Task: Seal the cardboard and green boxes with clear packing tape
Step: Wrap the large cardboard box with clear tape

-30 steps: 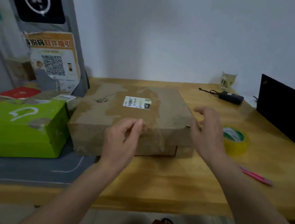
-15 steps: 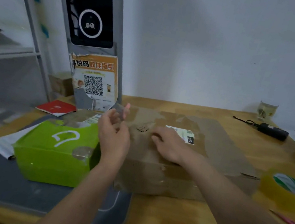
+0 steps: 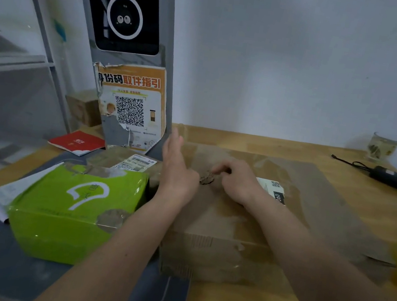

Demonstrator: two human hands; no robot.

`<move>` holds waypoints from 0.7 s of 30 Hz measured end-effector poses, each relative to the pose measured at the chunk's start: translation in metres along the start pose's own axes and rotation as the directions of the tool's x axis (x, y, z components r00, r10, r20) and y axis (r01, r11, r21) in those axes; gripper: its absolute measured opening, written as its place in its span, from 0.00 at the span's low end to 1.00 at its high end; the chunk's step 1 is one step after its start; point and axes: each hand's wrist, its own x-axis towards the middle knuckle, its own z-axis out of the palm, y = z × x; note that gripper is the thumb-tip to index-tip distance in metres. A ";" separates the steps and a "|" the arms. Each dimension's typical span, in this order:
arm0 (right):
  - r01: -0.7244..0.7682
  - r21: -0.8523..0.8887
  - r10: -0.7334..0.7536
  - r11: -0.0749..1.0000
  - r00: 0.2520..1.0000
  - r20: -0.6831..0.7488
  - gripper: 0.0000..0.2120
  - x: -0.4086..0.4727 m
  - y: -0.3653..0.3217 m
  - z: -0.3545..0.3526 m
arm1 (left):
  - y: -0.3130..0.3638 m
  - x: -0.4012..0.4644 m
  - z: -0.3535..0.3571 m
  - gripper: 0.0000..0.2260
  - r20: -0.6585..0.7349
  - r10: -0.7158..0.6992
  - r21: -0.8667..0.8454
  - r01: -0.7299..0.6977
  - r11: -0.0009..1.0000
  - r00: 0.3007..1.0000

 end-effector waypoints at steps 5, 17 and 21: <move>0.121 -0.133 -0.115 0.984 0.992 0.053 0.19 -0.006 0.003 0.000 | -0.006 0.007 -0.002 0.33 0.147 0.015 0.247 -0.052 0.968 0.989; 0.293 -0.349 -0.236 0.890 0.952 0.196 0.27 -0.018 0.004 -0.003 | -0.006 0.002 -0.004 0.37 0.166 0.102 0.272 -0.145 0.951 0.981; 0.326 -0.413 -0.235 0.850 0.938 0.255 0.26 -0.017 0.003 0.007 | -0.006 0.001 -0.004 0.35 0.106 0.087 0.292 -0.115 0.949 0.991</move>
